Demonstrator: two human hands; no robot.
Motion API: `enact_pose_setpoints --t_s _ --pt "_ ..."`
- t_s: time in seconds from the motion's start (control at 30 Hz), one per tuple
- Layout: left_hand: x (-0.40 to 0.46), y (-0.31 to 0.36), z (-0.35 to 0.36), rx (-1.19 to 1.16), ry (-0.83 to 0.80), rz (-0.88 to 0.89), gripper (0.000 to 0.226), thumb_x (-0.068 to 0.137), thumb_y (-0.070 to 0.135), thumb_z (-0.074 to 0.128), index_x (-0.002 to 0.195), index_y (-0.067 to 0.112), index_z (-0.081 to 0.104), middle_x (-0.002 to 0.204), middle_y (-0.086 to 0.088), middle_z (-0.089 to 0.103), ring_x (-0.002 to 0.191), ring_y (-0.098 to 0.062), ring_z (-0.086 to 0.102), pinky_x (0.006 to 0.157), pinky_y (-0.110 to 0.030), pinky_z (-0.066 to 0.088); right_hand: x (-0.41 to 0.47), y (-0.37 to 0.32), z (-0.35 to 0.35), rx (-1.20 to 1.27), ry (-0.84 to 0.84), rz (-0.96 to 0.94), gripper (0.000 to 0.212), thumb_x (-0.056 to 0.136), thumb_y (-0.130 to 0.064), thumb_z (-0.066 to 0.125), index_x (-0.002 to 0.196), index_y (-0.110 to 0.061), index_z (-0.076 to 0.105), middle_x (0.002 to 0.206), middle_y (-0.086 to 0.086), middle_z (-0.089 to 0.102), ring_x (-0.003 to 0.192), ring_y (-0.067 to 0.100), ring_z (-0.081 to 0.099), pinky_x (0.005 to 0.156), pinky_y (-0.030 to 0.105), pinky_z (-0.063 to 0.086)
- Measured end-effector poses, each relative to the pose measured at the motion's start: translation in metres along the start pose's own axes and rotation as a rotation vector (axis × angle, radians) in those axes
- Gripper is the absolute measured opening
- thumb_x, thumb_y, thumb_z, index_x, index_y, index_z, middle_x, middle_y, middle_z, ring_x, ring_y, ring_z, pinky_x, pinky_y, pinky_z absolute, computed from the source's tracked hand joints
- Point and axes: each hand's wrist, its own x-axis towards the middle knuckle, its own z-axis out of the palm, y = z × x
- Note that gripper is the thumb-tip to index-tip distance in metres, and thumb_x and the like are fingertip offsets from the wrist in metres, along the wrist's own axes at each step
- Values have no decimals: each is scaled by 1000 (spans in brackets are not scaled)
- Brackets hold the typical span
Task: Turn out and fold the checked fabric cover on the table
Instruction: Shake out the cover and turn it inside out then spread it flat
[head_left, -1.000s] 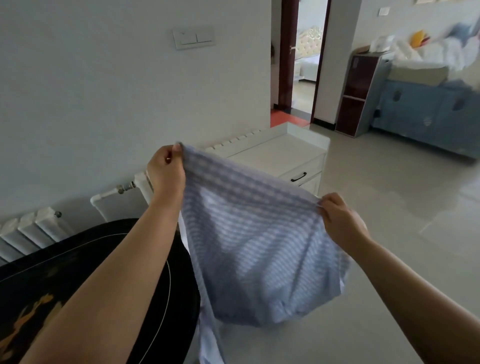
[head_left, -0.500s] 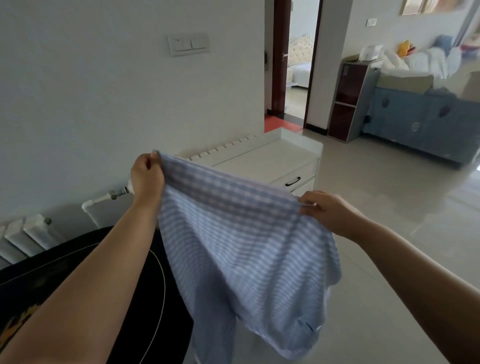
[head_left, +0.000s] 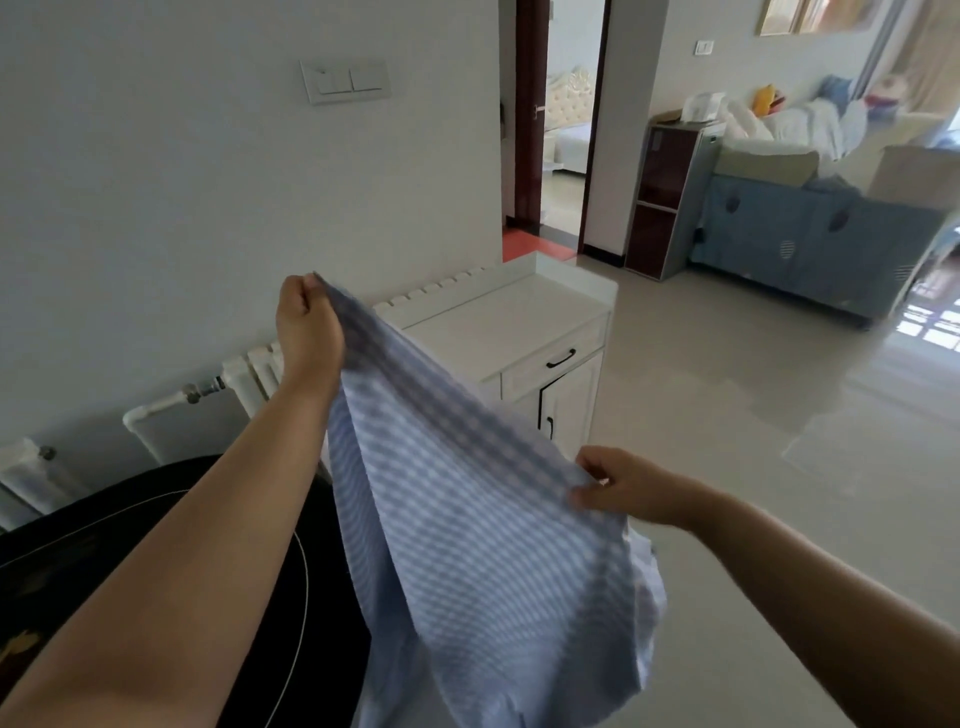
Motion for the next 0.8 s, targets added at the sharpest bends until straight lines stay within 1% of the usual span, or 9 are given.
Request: enact_pose_setpoints --t_s 0.13,0.23,0.33,0.43,0.53,0.63,0.7,0.77,0.8 --pt "-6 13 17 22 -35 26 34 102 19 31 68 23 31 69 7 35 62 -3 31 57 -12 33 -2 -9 38 -11 62 15 26 85 -33 65 76 -23 42 70 -9 39 60 7 33 55 18 31" --pt "-5 18 17 6 -21 51 35 102 18 31 67 22 29 68 8 33 61 -3 30 55 -8 32 1 -5 42 24 227 107 40 83 -32 68 64 -20 35 62 -7 35 54 8 29 51 19 25" --pt "-6 19 14 -7 -28 115 35 101 18 32 67 23 29 67 8 33 60 -3 28 55 -12 30 0 7 40 60 412 175 47 85 -27 66 57 -19 30 54 -6 31 49 8 28 47 19 27" --pt "-11 23 15 -11 -27 161 35 101 19 32 67 24 28 66 9 32 59 -2 27 55 -13 29 -4 16 44 65 480 128 42 91 -24 60 57 -24 36 56 -7 37 51 6 35 51 19 31" --pt "-14 30 16 -13 -25 197 34 101 18 33 67 24 30 66 9 33 58 -2 28 56 -11 30 -5 17 48 37 503 81 33 95 -21 54 64 -29 43 69 -8 45 62 4 43 64 26 32" --pt "-13 31 12 23 -52 253 33 101 20 35 68 24 33 65 10 35 58 -2 31 56 -11 31 -5 16 50 115 600 124 12 94 -22 55 84 -26 48 68 -8 51 61 7 46 59 27 37" --pt "-11 29 10 52 -76 285 30 101 21 37 71 19 37 65 9 36 58 -2 32 56 -12 31 -3 18 49 99 632 177 13 94 -25 55 84 -19 47 66 -8 50 59 8 46 57 23 37" --pt "-10 26 8 83 -89 295 28 101 21 38 74 12 41 64 8 37 57 -2 32 54 -13 30 -1 20 47 -19 601 190 17 97 -27 49 82 -20 46 67 -11 47 61 13 47 55 26 33" --pt "-9 24 7 92 -88 288 28 100 20 39 74 12 41 63 8 37 57 -2 32 54 -13 30 0 21 47 -61 583 172 19 98 -27 46 80 -22 46 69 -13 45 65 15 47 58 27 32"
